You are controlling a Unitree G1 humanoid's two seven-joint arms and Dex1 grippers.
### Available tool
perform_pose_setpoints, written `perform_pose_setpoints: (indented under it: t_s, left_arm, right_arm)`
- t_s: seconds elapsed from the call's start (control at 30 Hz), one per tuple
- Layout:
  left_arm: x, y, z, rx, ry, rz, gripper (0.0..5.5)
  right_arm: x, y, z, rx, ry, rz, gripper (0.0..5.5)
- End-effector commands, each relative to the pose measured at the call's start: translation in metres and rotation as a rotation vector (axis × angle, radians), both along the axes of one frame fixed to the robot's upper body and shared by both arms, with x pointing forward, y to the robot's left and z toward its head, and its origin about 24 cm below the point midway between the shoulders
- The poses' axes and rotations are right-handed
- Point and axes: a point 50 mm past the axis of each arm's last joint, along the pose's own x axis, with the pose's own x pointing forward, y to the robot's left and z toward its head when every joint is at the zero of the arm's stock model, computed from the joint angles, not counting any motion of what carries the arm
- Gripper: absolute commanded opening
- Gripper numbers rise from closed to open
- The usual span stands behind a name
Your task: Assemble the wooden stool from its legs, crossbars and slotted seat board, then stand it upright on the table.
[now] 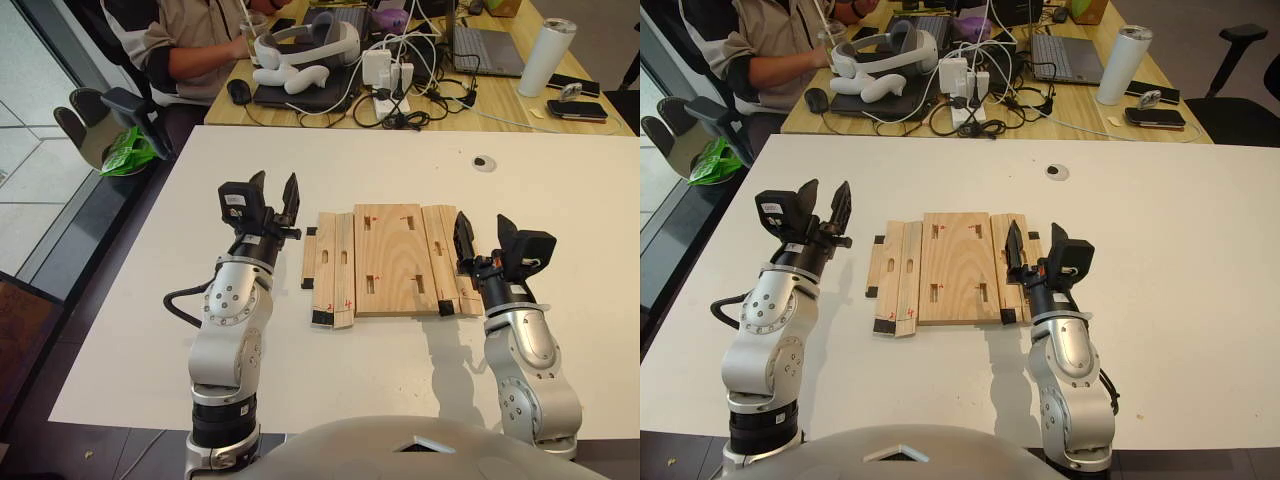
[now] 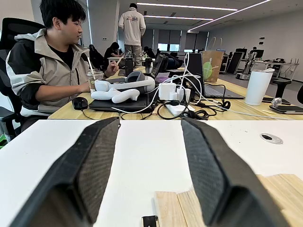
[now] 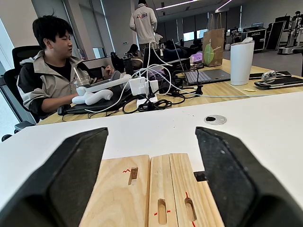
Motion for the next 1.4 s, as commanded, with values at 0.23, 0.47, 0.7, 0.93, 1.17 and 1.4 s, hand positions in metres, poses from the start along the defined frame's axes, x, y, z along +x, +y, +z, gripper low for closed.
perform_pose_setpoints:
  t_s: [0.23,0.47,0.7,0.93,1.17,1.4]
  left_arm:
    - [-0.015,-0.001,-0.012,-0.059,0.097,0.093,3.13]
    - [-0.026,-0.009,-0.018,-0.043,0.012,0.101,3.13]
    - [-0.022,-0.002,-0.018,-0.087,-0.019,0.131,3.13]
    - [-0.018,-0.005,-0.035,-0.101,0.02,0.106,3.13]
    - [-0.019,-0.009,-0.042,-0.086,0.042,0.089,3.13]
    - [-0.02,-0.014,-0.043,-0.069,0.055,0.076,3.38]
  right_arm:
    - [0.002,-0.003,0.003,-0.001,-0.022,-0.017,3.46]
    - [0.002,0.002,0.001,-0.073,-0.072,-0.018,3.46]
    - [-0.009,-0.012,0.005,-0.05,-0.109,-0.113,3.46]
    - [-0.006,-0.011,-0.009,-0.004,-0.071,-0.095,3.46]
    - [-0.004,-0.013,-0.015,0.029,-0.049,-0.083,3.46]
    - [-0.005,-0.014,-0.017,0.032,-0.024,-0.077,3.46]
